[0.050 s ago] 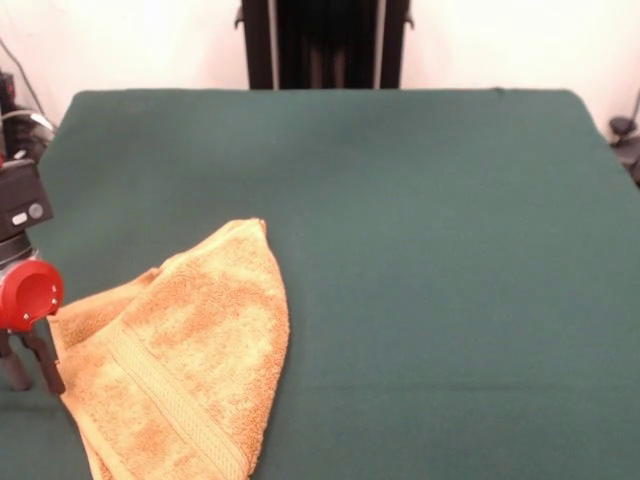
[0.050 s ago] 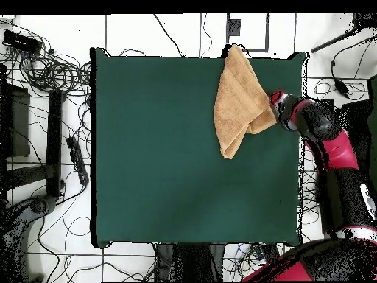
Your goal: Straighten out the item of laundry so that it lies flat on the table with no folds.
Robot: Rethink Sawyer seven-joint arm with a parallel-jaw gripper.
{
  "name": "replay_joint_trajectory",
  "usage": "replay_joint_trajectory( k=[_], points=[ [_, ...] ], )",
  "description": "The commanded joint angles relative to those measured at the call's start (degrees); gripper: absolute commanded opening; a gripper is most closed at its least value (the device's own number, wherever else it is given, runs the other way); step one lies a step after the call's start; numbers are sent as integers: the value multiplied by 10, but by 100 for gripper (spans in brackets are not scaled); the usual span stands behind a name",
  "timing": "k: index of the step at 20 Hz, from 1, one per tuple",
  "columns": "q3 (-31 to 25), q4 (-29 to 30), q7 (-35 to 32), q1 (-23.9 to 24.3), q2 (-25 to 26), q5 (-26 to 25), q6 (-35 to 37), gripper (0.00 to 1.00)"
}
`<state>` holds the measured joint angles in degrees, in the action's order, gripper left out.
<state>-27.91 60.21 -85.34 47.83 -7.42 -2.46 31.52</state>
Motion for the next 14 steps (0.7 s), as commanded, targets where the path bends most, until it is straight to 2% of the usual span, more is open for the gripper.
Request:
replay_joint_trajectory(
  k=[1, 14],
  points=[
    [-62, 24, 75, -41, 73, -35, 10, 0],
    [-66, 28, 54, -42, 71, -28, 15, 0]
  ],
)
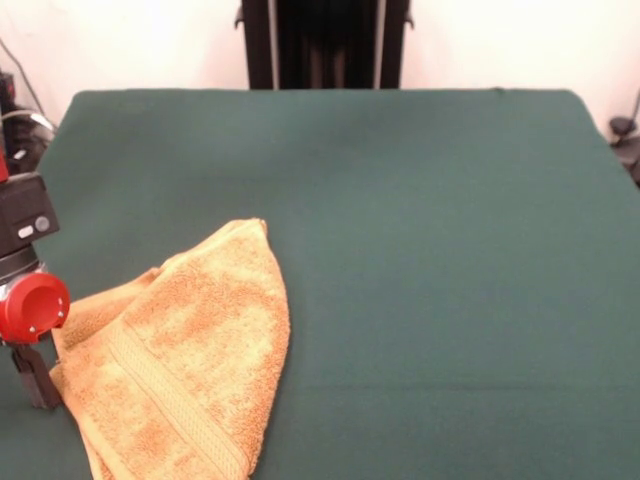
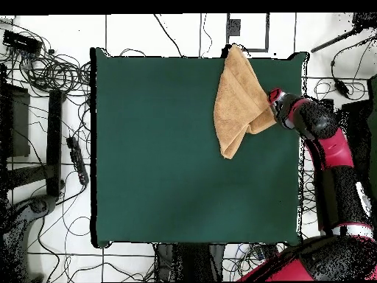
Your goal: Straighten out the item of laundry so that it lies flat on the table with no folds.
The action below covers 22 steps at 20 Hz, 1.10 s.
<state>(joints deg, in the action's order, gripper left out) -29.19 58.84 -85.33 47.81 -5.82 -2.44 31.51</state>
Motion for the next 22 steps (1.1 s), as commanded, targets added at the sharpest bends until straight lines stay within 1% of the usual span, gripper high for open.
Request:
replay_joint_trajectory(
  k=[1, 4, 5, 7, 8, 10, 16, 22],
  points=[
    [-55, 41, 54, -41, 55, -25, 20, 0],
    [-54, 37, 55, -42, 54, -19, 42, 0],
    [-51, 33, 54, -44, 53, -15, 60, 0],
    [-56, 46, 42, -39, 47, -10, 49, 0],
    [-61, 62, 31, -32, 41, -5, 40, 0],
    [-60, 74, 16, -31, 31, 0, 40, 0],
    [-71, 94, 26, -21, 27, -5, 28, 0],
    [-76, 133, 11, -11, -3, -7, 26, 0]
  ],
)
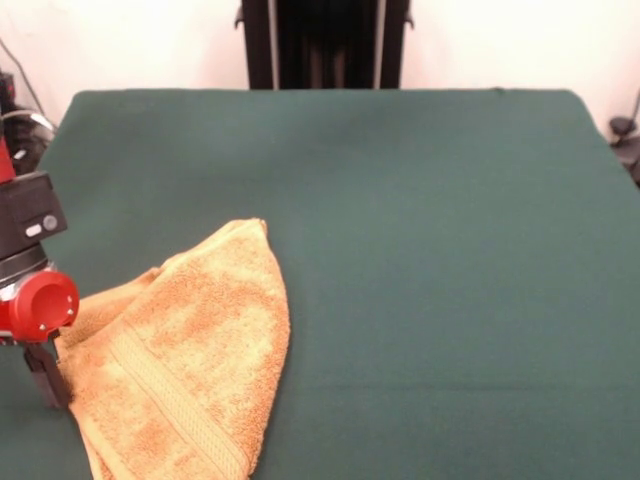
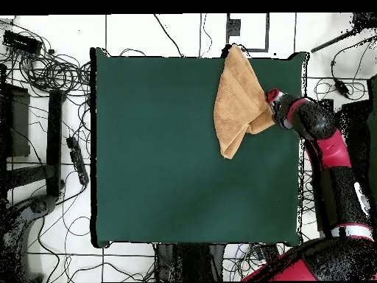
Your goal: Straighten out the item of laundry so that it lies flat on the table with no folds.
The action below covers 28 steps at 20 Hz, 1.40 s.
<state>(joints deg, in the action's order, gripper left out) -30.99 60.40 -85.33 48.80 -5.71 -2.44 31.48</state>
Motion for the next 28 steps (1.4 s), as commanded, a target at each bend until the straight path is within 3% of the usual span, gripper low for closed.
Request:
replay_joint_trajectory(
  k=[1, 5, 28],
  points=[
    [-59, 123, 9, -20, -9, -6, 31, 0],
    [-60, 138, 7, -16, -19, -10, 31, 0],
    [-66, 97, 43, -17, 5, -2, 73, 0]
  ],
)
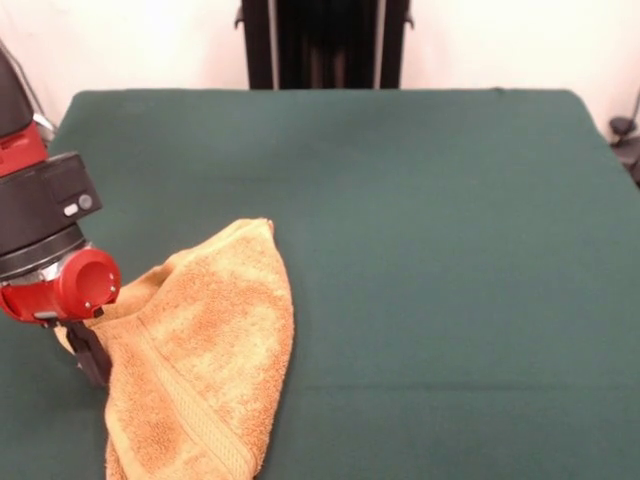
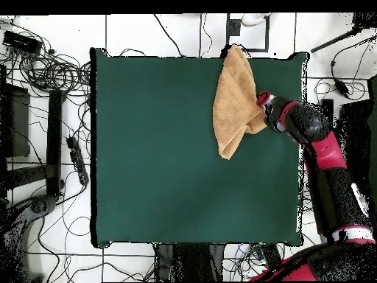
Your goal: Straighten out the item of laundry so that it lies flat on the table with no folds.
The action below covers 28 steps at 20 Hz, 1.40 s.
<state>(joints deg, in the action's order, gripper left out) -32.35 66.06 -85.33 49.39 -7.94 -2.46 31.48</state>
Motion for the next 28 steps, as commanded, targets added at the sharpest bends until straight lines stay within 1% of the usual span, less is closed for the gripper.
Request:
replay_joint_trajectory(
  k=[1, 5, 6, 11, 12, 13, 17, 20, 25, 28],
  points=[
    [-52, 40, 43, -23, 28, -2, 74, 0],
    [-52, 30, 46, -27, 29, -7, 67, 0],
    [-53, 30, 46, -27, 29, -7, 64, 100],
    [-56, 34, 46, -24, 29, -9, 55, 100],
    [-55, 32, 47, -25, 28, -10, 58, 100],
    [-50, 25, 43, -30, 28, -4, 76, 100],
    [-51, 23, 15, -33, 21, 14, 83, 100],
    [-48, 22, 7, -33, 9, 20, 105, 100],
    [-54, 50, 4, -16, -7, 25, 108, 100],
    [-54, 50, 1, -13, -13, 31, 121, 100]
  ],
)
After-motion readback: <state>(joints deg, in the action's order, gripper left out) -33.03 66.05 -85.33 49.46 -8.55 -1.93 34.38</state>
